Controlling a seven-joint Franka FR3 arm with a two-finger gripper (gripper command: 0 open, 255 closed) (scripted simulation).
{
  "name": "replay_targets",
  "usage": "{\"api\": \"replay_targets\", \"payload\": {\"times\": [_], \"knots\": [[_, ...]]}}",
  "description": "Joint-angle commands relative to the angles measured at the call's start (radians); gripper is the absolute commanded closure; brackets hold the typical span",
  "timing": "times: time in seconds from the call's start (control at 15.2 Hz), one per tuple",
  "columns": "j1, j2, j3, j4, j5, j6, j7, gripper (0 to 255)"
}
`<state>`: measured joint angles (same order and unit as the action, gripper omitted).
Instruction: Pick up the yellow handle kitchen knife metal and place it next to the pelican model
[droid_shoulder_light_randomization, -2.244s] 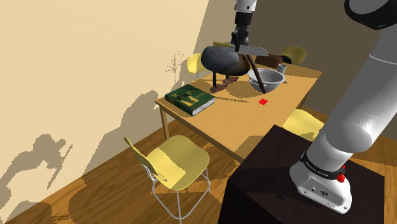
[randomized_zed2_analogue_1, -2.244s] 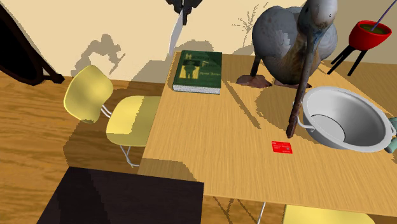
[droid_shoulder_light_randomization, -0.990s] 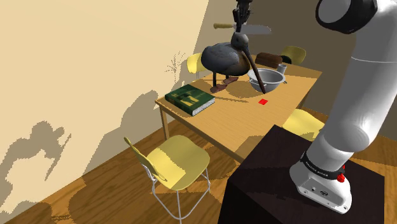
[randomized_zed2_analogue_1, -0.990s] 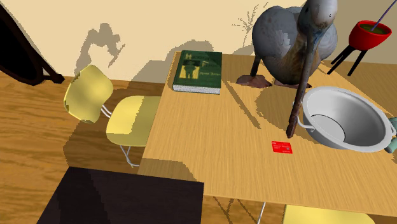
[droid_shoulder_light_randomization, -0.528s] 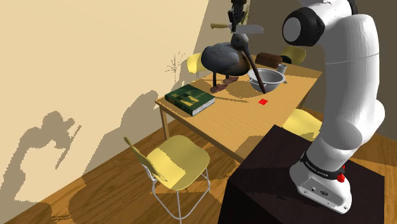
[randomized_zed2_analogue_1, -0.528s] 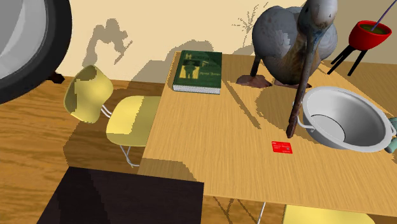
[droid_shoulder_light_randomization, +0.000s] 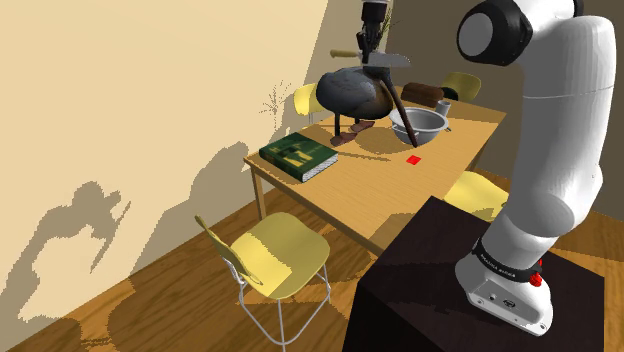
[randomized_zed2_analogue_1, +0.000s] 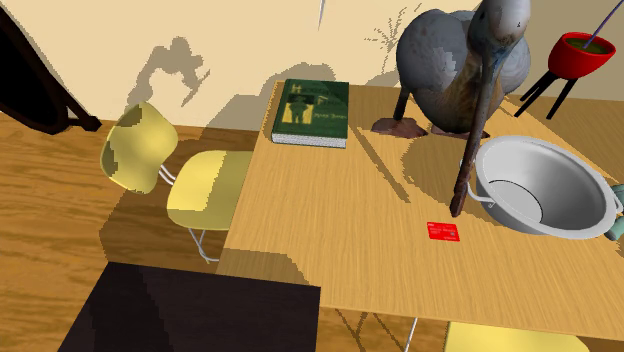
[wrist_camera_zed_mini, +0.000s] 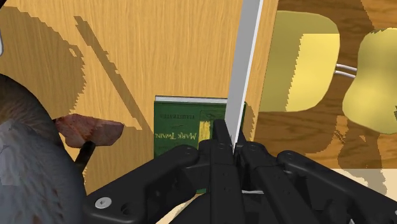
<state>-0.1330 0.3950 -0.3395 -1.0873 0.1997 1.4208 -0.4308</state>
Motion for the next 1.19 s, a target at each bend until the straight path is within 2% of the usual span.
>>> {"api": "replay_targets", "payload": {"times": [0.0,1.12], "knots": [[0.009,-0.018,0.0,-0.054,-0.006,0.037,-0.002,255],[0.043,-0.073,0.002,-0.367,-0.022,0.295,-0.017,255]]}}
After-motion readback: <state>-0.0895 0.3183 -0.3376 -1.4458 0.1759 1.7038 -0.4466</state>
